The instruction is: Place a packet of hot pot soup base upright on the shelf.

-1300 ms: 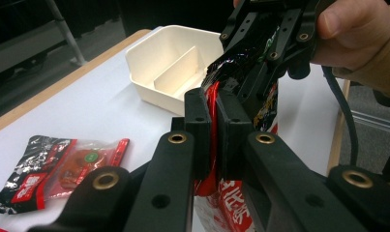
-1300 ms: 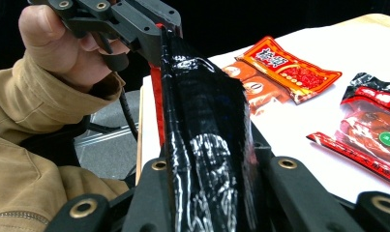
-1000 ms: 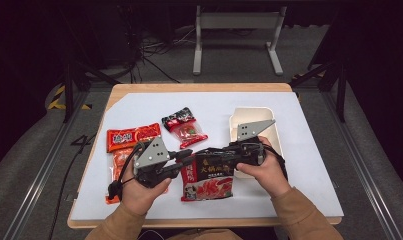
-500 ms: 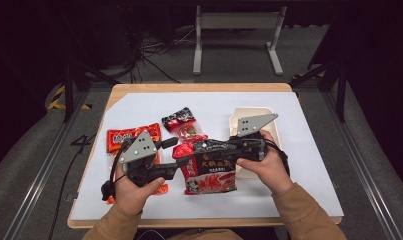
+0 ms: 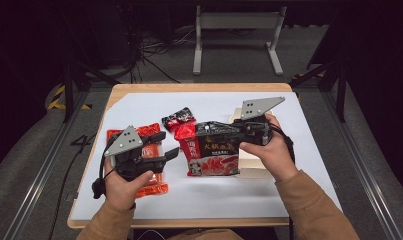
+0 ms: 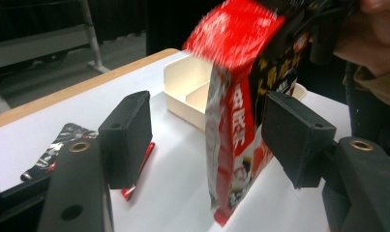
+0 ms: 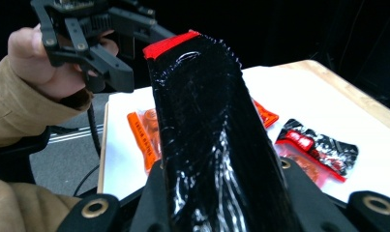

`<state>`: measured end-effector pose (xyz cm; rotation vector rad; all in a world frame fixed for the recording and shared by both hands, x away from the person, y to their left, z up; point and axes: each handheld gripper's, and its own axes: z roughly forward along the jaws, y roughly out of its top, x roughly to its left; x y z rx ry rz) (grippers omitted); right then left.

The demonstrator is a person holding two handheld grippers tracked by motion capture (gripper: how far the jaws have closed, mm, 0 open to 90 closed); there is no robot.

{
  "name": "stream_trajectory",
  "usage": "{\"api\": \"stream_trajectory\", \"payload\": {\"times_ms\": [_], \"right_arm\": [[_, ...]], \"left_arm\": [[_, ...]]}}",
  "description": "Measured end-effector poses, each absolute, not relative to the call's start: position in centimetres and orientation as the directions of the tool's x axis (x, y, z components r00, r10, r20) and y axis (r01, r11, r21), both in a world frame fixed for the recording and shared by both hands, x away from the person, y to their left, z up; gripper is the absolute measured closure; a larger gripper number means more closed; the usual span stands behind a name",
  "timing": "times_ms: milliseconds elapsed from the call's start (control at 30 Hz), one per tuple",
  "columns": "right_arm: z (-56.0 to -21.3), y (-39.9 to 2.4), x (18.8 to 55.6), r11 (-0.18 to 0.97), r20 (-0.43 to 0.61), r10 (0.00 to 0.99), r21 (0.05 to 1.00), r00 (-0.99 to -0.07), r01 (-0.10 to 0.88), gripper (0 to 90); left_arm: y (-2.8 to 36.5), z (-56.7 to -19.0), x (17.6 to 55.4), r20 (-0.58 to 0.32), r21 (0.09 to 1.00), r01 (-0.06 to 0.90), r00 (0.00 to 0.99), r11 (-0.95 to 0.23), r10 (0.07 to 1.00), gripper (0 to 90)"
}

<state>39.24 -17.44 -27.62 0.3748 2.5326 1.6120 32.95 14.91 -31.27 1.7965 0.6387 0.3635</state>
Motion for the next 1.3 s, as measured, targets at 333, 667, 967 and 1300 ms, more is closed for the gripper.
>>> {"api": "stream_trajectory", "payload": {"times_ms": [333,667,967,1300], "right_arm": [[-25.7,-18.4,40.7,0.385,-0.006,0.306,0.915,-0.952,0.118,77.4],[-24.3,-19.9,42.7,0.384,-0.045,0.342,0.918,-0.939,0.096,77.6],[-23.5,-21.2,44.3,0.400,-0.096,0.363,0.915,-0.927,0.062,77.6],[-23.0,-22.9,46.2,0.406,-0.125,0.400,0.912,-0.908,0.054,77.8]], "left_arm": [[15.6,-31.8,33.5,-0.093,0.937,0.276,0.785,-0.212,0.612,36.5],[16.2,-32.0,33.9,-0.111,0.933,0.296,0.775,-0.203,0.622,36.4],[16.7,-32.2,34.3,-0.122,0.931,0.309,0.765,-0.194,0.633,36.4],[17.0,-32.4,34.5,-0.131,0.929,0.319,0.757,-0.186,0.641,36.4]]}}
